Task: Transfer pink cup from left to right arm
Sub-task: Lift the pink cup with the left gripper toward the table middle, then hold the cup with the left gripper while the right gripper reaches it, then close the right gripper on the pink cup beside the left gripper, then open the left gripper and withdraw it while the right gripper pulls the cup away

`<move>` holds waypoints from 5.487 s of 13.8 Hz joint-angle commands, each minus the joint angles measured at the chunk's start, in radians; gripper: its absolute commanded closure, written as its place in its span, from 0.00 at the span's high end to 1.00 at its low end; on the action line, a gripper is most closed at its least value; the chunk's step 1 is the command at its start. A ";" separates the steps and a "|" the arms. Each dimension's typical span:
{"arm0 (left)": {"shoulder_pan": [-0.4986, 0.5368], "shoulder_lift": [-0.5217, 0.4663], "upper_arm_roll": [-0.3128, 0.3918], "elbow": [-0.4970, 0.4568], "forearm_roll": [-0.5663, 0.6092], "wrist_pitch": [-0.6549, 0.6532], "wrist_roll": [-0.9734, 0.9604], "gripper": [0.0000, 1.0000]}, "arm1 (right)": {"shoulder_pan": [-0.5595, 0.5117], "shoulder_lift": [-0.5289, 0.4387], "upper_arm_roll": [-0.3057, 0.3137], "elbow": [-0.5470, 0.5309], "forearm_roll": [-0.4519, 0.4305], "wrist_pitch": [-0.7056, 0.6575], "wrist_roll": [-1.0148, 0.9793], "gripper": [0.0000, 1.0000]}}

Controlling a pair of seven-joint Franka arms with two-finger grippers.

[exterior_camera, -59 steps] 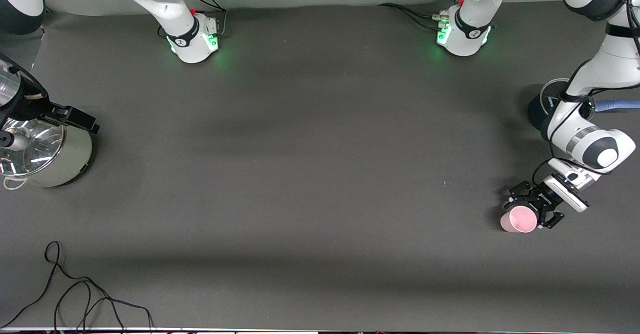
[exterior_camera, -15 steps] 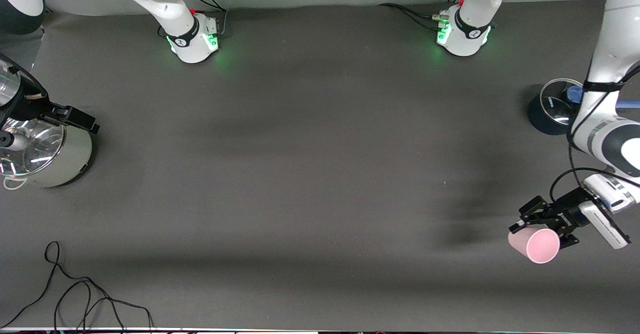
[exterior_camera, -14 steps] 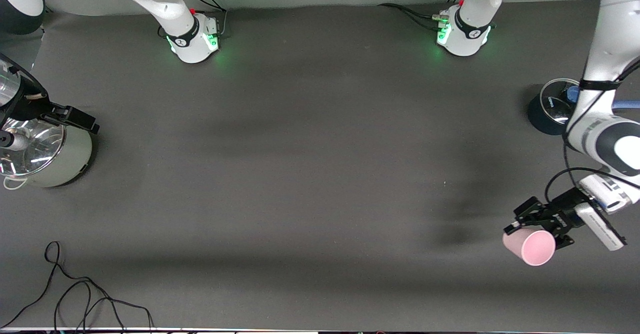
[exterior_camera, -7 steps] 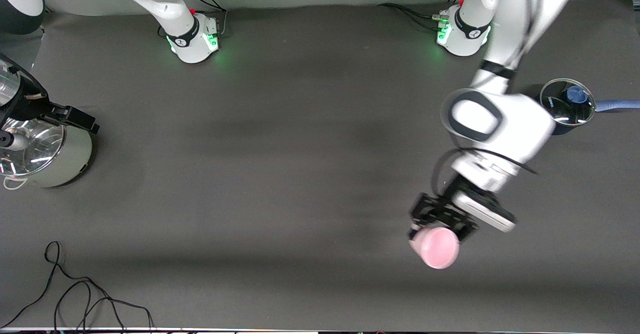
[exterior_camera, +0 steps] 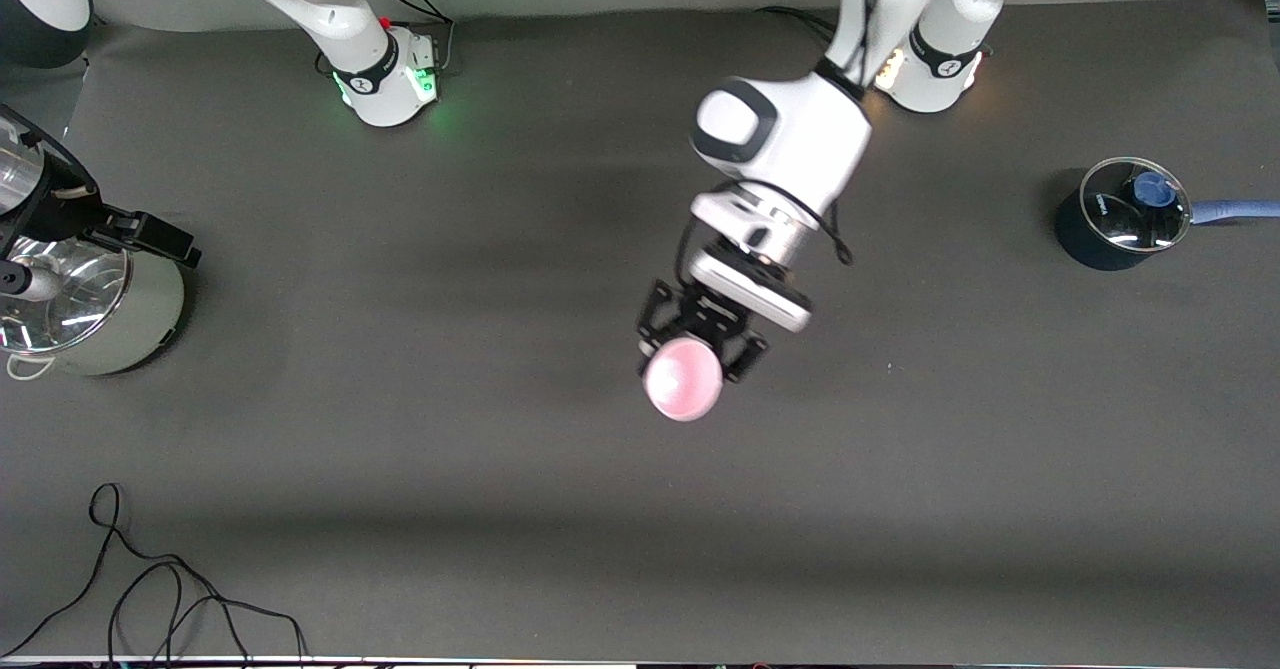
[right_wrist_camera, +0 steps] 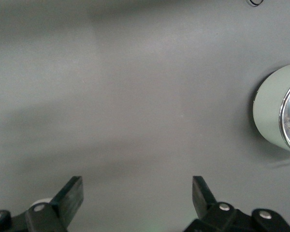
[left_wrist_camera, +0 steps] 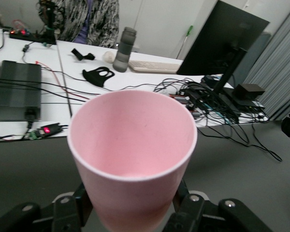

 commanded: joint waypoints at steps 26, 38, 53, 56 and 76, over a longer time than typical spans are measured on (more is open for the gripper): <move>-0.224 -0.002 0.025 -0.006 -0.029 0.081 -0.035 0.31 | 0.543 0.338 0.048 0.326 0.135 0.185 0.742 1.00; -0.223 -0.002 0.026 -0.008 -0.030 0.081 -0.035 0.31 | 0.539 0.367 0.047 0.323 0.172 0.059 0.479 0.00; -0.220 -0.008 0.031 -0.006 -0.030 0.081 -0.035 1.00 | 0.429 0.342 0.013 0.457 0.178 -0.114 0.379 0.00; -0.185 -0.017 0.032 -0.006 -0.035 0.080 -0.040 1.00 | 0.301 0.298 0.013 0.443 0.169 -0.212 0.170 0.00; 0.605 -0.222 0.034 -0.058 0.126 -1.020 -0.049 1.00 | 0.256 0.292 -0.300 -0.551 0.123 0.955 -0.529 0.00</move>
